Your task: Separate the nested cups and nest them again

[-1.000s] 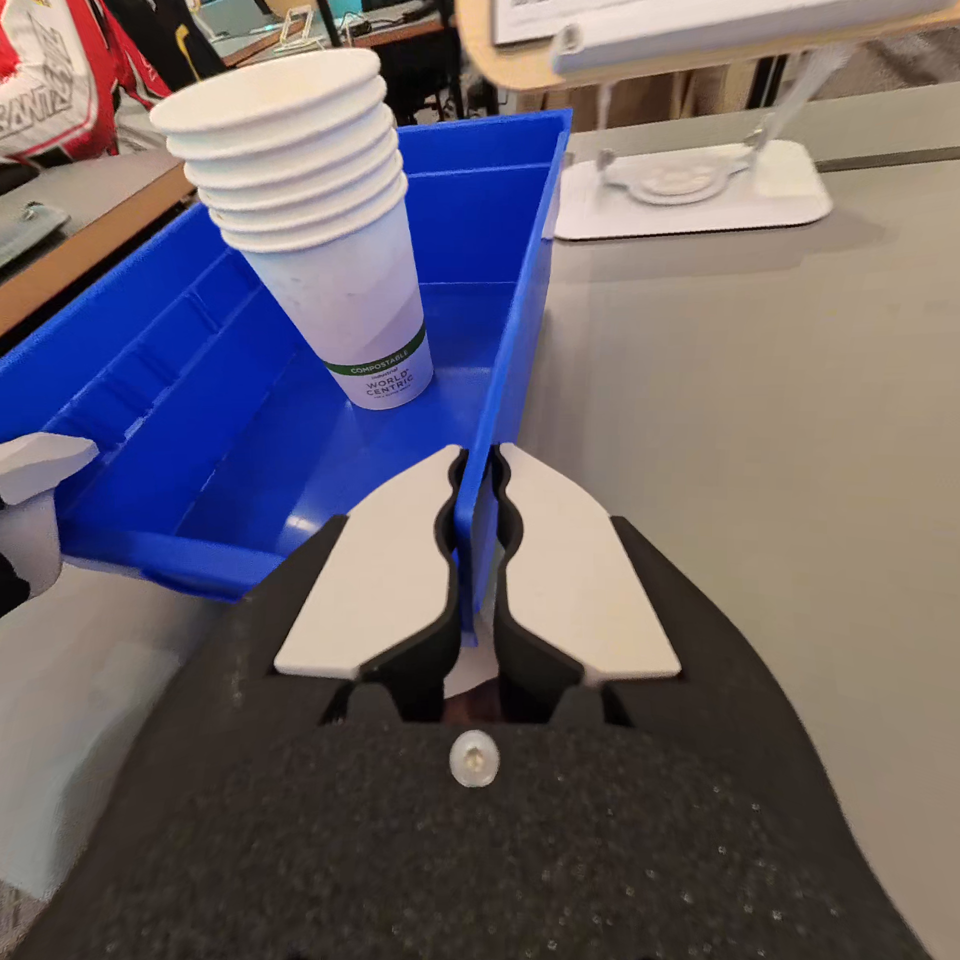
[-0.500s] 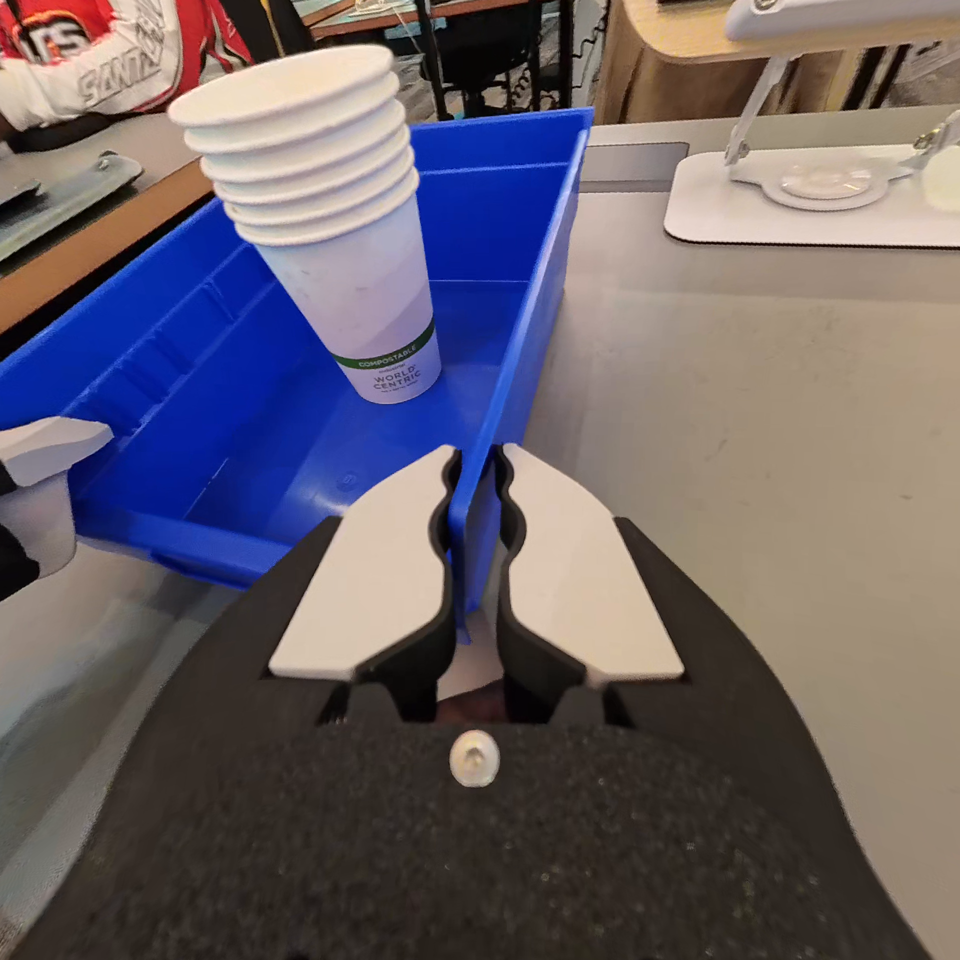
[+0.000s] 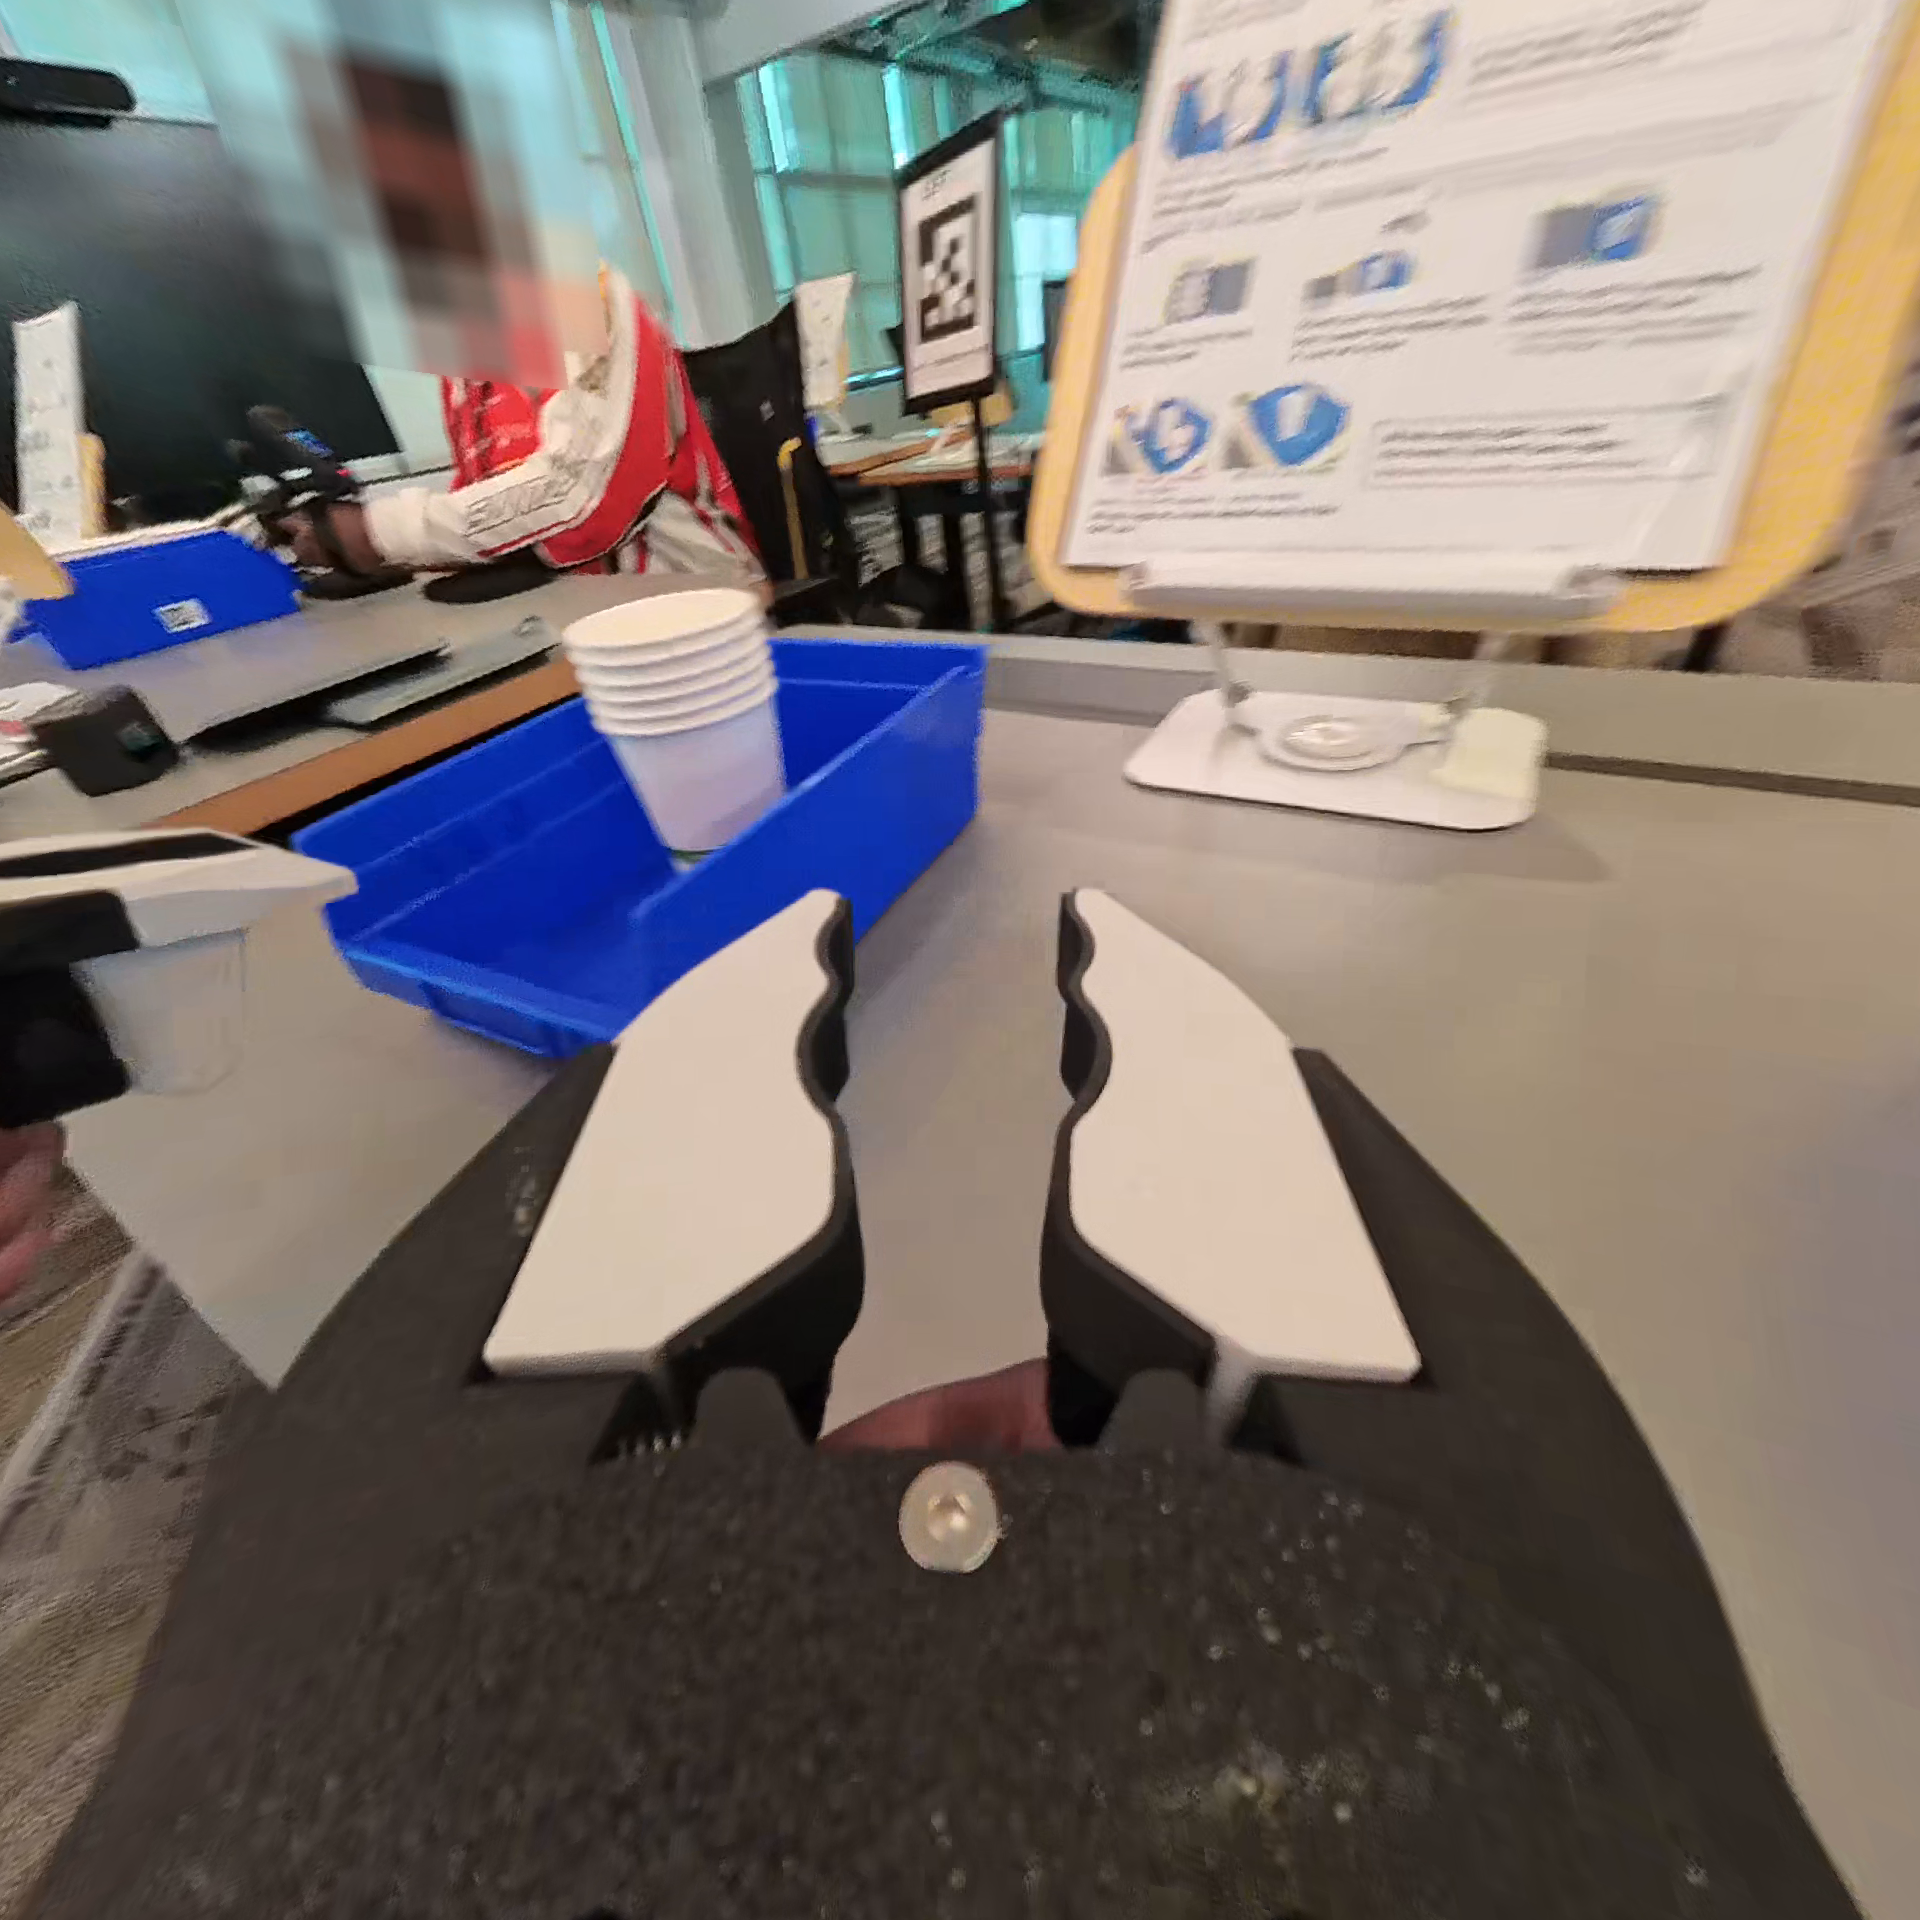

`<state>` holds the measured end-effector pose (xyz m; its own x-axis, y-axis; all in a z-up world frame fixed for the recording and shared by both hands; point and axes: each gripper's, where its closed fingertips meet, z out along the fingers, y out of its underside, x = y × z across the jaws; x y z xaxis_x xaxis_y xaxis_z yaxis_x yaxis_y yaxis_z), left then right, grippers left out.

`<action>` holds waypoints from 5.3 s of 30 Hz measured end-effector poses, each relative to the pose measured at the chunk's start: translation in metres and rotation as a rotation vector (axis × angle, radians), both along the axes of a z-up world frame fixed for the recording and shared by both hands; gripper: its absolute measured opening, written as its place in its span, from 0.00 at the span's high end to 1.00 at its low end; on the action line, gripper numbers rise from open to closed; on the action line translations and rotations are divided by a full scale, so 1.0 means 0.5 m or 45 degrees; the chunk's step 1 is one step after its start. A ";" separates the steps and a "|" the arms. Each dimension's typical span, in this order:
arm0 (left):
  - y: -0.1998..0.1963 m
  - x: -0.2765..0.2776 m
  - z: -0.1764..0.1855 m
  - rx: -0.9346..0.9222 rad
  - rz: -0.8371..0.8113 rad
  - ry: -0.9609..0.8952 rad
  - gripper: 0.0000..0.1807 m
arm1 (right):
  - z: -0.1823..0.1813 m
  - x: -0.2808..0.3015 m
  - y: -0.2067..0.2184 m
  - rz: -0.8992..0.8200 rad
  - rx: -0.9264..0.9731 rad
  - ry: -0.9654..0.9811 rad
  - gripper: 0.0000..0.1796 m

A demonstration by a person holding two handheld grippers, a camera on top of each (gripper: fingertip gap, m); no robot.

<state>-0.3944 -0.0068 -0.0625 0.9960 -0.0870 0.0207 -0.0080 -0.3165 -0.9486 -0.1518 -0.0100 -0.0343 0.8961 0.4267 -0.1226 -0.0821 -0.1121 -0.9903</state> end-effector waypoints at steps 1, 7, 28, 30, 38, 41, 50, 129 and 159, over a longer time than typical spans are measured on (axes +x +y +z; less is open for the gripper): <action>-0.004 0.075 0.004 -0.001 -0.131 -0.080 0.75 | 0.005 0.047 -0.008 -0.045 0.022 -0.012 0.79; -0.034 0.494 -0.012 -0.084 -0.806 -0.177 0.74 | 0.000 0.391 -0.051 -0.504 0.018 -0.200 0.80; -0.085 0.969 -0.100 -0.298 -1.329 -0.305 0.73 | -0.196 0.876 -0.052 -0.721 -0.474 0.074 0.82; -0.095 0.978 -0.107 -0.326 -1.354 -0.295 0.73 | -0.197 0.862 -0.043 -0.668 -0.469 0.065 0.92; -0.046 0.916 -0.097 -0.239 -1.132 -0.135 0.74 | -0.198 0.872 -0.017 -0.675 -0.482 -0.116 0.99; 0.027 0.827 -0.121 -0.238 -0.854 0.050 0.74 | -0.198 0.889 -0.004 -0.680 -0.493 -0.078 0.99; 0.109 0.617 -0.133 -0.232 -0.491 0.144 0.73 | -0.110 0.848 -0.058 -0.871 -0.368 -0.280 0.82; 0.401 -0.019 -0.147 -0.524 -0.100 0.017 0.50 | -0.158 0.303 0.025 -0.277 -0.324 -0.234 0.72; 0.106 0.616 0.063 -0.045 -1.584 0.022 0.52 | 0.169 0.128 0.035 1.301 -0.153 -1.353 0.90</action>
<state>-0.0863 0.0464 -0.0310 0.2379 -0.9708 0.0300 -0.3326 -0.1105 -0.9366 -0.0878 0.0074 0.0502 -0.0897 0.9484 0.3041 0.8219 0.2430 -0.5152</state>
